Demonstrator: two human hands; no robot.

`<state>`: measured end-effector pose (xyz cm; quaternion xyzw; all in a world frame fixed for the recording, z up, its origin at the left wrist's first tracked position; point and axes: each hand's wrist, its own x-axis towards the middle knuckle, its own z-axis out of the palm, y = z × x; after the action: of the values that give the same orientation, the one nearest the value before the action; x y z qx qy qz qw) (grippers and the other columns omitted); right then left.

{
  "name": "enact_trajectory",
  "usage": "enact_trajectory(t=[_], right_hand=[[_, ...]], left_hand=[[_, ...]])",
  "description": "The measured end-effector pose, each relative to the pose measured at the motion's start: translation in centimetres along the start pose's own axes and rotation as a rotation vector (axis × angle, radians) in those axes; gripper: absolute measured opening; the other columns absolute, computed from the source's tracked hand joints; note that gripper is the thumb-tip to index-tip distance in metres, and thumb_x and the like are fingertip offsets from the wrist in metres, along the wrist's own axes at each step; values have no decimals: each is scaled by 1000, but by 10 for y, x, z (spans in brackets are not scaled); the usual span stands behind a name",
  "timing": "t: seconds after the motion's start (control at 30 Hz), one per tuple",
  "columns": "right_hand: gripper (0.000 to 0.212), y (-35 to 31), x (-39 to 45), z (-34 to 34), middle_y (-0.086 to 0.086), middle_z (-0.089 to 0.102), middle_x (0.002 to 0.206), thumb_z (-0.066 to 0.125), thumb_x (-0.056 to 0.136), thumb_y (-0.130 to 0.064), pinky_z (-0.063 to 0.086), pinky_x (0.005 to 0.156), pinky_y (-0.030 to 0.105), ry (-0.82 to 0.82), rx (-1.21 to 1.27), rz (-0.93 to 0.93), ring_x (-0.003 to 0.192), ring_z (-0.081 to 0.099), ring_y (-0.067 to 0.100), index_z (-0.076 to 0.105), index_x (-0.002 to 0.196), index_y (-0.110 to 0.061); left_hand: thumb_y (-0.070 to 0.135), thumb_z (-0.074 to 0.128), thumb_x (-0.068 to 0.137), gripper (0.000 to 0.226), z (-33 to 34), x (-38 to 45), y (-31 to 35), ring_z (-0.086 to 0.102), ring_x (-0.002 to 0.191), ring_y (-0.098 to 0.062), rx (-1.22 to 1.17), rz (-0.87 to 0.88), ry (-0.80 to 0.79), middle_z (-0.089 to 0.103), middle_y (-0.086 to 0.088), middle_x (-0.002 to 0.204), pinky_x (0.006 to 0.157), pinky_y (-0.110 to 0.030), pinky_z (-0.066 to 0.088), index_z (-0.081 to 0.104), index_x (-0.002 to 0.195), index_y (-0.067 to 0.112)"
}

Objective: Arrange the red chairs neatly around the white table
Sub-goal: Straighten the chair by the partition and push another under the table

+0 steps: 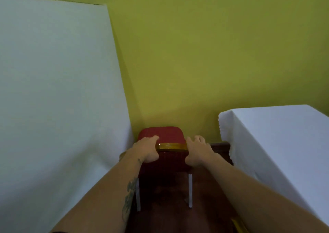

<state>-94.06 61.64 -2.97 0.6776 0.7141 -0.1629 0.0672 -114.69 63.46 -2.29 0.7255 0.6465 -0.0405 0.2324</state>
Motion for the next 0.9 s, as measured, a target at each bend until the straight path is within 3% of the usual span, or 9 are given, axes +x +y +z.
enact_trajectory(t=[0.1,0.17,0.23,0.3,0.4,0.57,0.9], right_hand=[[59,19,42,9,13,52,136,61,83,-33,35,110,54,-89,20,-59,130,47,38,42,137,-18],[40,32,62,21,9,60,120,63,79,-35,48,90,43,-79,74,-100,112,59,35,50,115,-24],[33,40,70,27,5,64,112,63,74,-37,49,79,39,-24,117,-114,103,63,33,55,104,-28],[30,43,72,30,3,66,107,64,73,-38,51,78,39,0,126,-115,101,64,32,59,101,-27],[22,42,66,29,4,67,105,67,77,-37,49,74,38,18,120,-114,100,65,32,58,95,-27],[29,25,38,25,9,65,114,68,83,-32,50,81,40,-14,-38,-110,107,63,34,62,109,-20],[34,-5,-35,39,12,66,115,66,85,-30,52,80,41,-49,-208,-92,103,66,34,63,114,-12]], left_hand=[[21,58,73,47,14,29,6,64,108,-32,78,-28,-11,67,-7,115,88,-40,54,65,119,27],[20,55,67,38,18,46,6,67,91,-28,55,-50,-16,67,0,94,75,-35,53,72,100,28],[19,54,66,49,17,58,3,64,85,-23,40,-23,-63,68,5,94,74,-32,51,73,108,36],[19,57,70,57,16,63,-4,65,89,-20,28,35,-106,70,7,103,77,-31,53,69,120,43],[25,61,72,51,19,63,-11,67,91,-15,-9,86,-58,73,13,102,78,-30,53,70,118,45],[36,61,70,47,22,51,-24,69,94,-16,52,159,-56,74,13,104,80,-34,56,71,116,43],[26,56,65,51,8,29,-26,63,87,-17,276,241,-178,71,10,101,73,-29,50,72,111,38]])
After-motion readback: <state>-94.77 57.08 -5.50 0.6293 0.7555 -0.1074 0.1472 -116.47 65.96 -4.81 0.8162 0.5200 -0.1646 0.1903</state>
